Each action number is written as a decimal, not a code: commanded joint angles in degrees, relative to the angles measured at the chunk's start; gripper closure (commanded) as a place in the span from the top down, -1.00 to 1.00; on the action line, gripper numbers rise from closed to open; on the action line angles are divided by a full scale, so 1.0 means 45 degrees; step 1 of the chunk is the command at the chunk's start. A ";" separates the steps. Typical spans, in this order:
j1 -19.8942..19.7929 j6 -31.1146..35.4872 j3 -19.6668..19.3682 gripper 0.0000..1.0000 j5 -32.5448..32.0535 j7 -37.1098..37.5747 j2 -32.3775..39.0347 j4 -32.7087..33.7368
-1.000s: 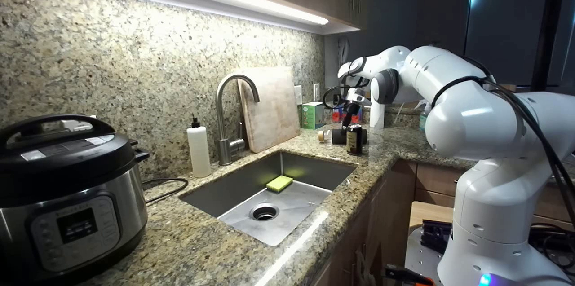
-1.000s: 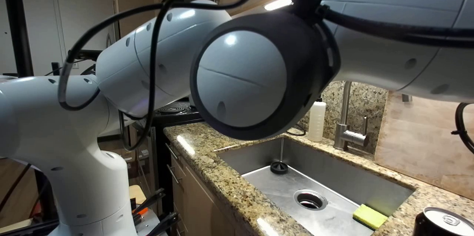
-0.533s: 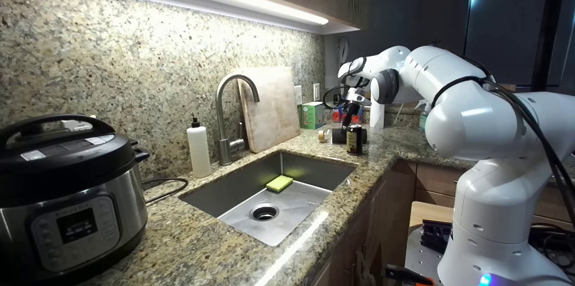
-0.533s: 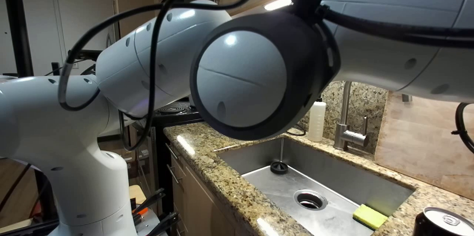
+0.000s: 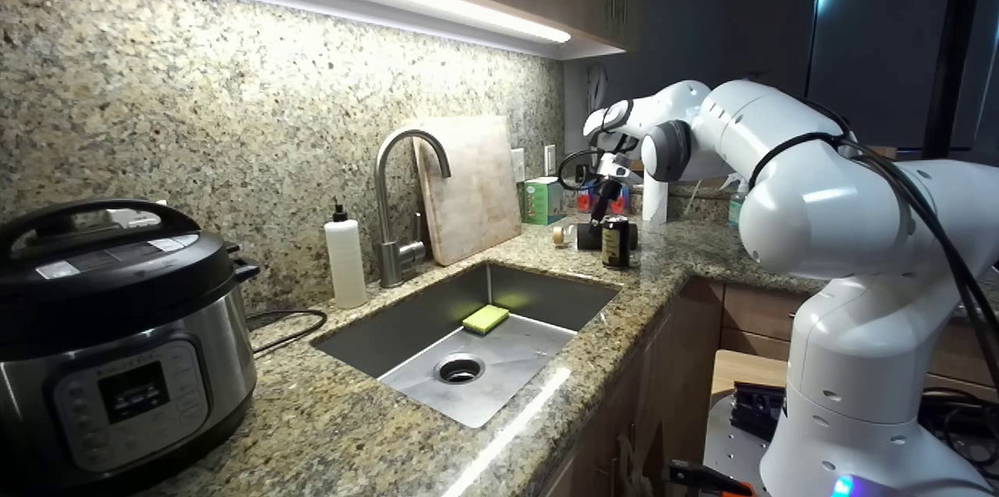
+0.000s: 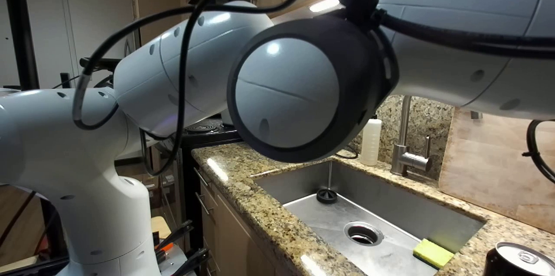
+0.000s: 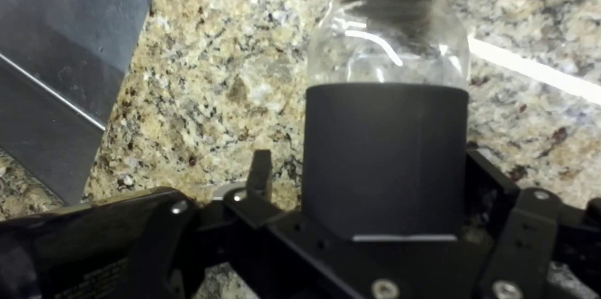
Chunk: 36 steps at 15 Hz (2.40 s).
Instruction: Remove the bottle from the sink
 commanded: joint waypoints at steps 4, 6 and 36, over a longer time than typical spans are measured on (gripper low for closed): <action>0.0649 0.1074 -0.0234 1.00 -0.0100 -0.0324 -0.0838 -0.0851; 0.0904 0.1864 -0.0421 1.00 -0.0097 -0.0272 -0.1201 -0.1221; 0.4229 0.8764 -0.2521 1.00 -0.0405 -0.0087 -0.4430 -0.7660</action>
